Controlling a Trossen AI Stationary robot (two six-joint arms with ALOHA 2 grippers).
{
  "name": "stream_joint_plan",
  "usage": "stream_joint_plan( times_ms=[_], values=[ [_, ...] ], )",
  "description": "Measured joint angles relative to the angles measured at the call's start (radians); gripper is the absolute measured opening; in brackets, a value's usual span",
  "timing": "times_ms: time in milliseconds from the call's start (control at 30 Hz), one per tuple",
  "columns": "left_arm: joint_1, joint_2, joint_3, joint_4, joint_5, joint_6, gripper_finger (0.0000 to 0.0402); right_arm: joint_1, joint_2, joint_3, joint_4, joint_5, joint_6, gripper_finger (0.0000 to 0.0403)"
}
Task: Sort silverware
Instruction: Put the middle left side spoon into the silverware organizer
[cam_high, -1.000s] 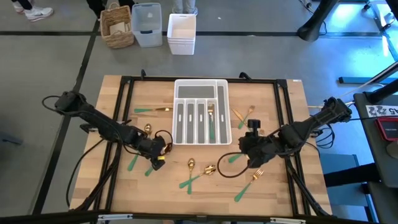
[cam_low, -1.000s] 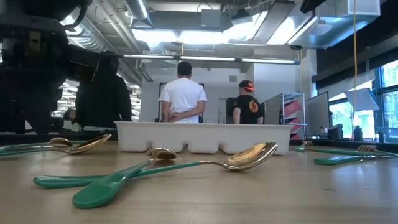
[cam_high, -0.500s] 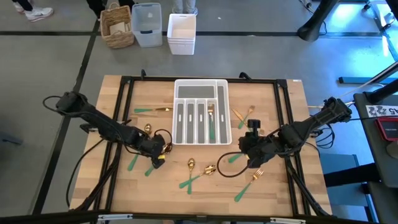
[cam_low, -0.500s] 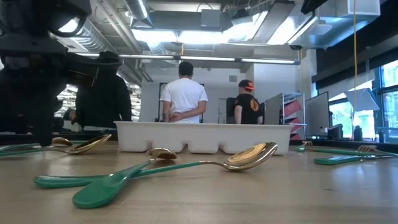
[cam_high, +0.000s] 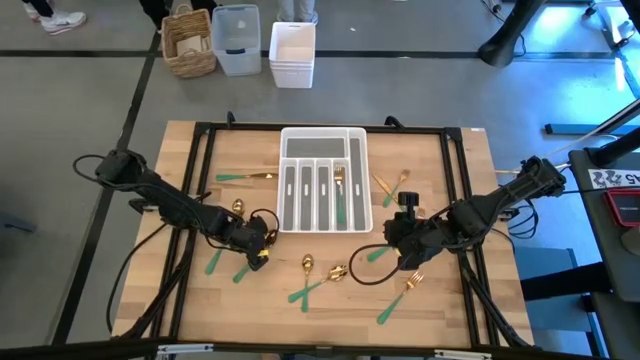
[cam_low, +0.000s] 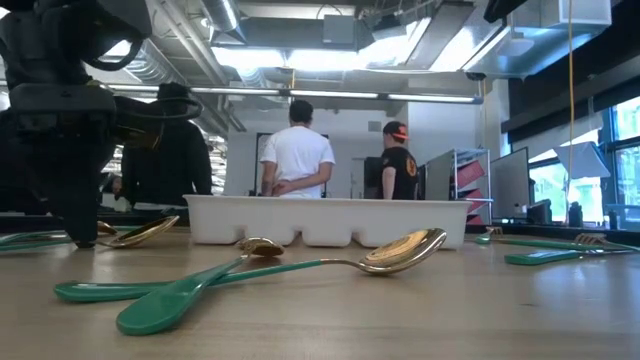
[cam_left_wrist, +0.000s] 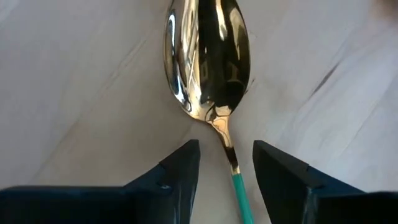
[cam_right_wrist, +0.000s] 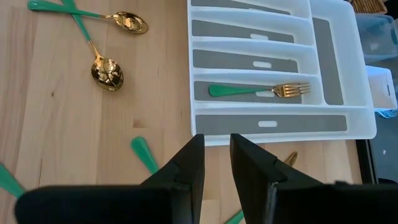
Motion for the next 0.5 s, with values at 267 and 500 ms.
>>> stream_joint_plan(
  times_ms=[267, 500],
  values=[
    [0.000, 0.002, -0.003, 0.005, 0.000, 0.000, 0.0108, 0.000, 0.000, 0.000, 0.000, 0.000, 0.000, 0.0081],
    [0.000, 0.005, -0.003, 0.001, 0.007, 0.003, 0.0086, 0.000, 0.000, 0.000, 0.001, 0.000, 0.000, 0.0081]
  ],
)
